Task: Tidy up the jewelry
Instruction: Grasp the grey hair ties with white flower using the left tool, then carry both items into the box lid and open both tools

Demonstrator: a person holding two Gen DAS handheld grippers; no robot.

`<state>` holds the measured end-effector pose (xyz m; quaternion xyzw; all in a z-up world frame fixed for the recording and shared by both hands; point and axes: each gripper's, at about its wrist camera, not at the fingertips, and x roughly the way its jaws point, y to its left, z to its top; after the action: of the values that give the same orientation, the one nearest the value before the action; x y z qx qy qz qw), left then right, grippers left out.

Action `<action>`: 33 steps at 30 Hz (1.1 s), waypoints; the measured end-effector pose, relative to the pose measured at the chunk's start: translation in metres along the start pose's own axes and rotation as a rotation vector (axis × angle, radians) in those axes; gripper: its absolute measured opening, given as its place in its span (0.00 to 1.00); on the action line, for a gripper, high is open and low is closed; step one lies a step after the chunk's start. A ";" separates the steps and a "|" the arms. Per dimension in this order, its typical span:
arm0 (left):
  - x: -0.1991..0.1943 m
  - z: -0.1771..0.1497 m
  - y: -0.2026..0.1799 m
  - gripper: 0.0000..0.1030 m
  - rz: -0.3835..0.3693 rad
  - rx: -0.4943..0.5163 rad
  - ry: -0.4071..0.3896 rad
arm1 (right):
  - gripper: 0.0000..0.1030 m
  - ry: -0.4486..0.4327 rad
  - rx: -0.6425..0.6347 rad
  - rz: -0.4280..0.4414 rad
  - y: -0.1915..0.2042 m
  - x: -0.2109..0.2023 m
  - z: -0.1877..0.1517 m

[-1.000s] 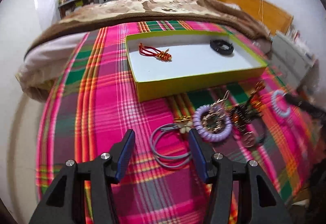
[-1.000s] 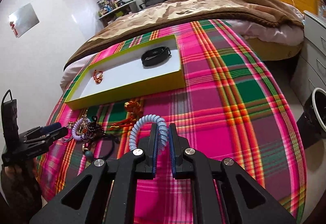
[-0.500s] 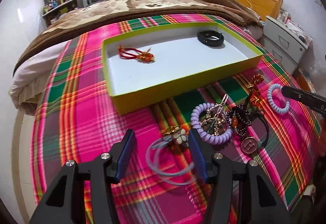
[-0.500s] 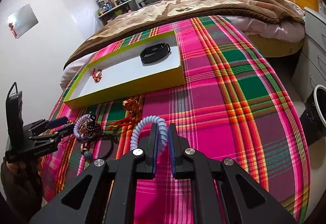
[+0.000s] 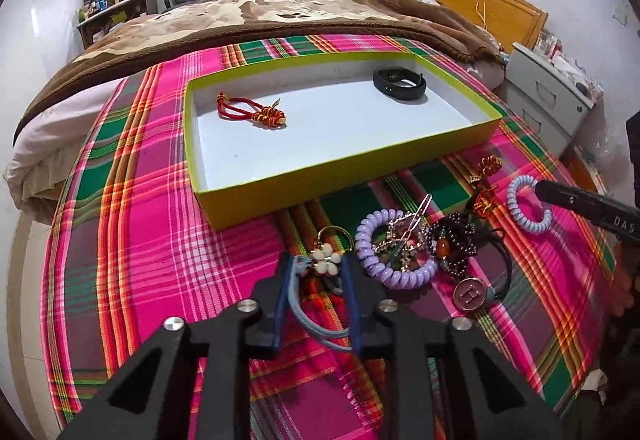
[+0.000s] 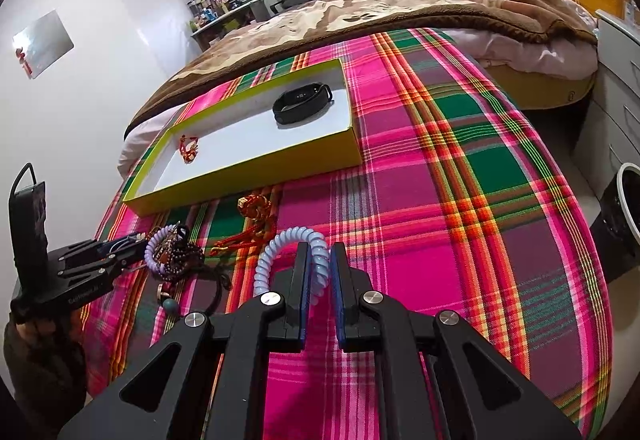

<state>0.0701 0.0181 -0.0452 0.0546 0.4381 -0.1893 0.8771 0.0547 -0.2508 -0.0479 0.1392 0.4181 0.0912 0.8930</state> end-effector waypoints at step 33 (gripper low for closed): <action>-0.040 0.039 0.025 0.19 0.019 -0.110 -0.146 | 0.10 -0.074 -0.136 0.034 0.041 -0.005 0.058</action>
<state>0.0870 0.0421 0.0082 -0.0034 0.3822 -0.1600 0.9101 0.0943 -0.2233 0.0046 0.0887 0.3753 0.1292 0.9136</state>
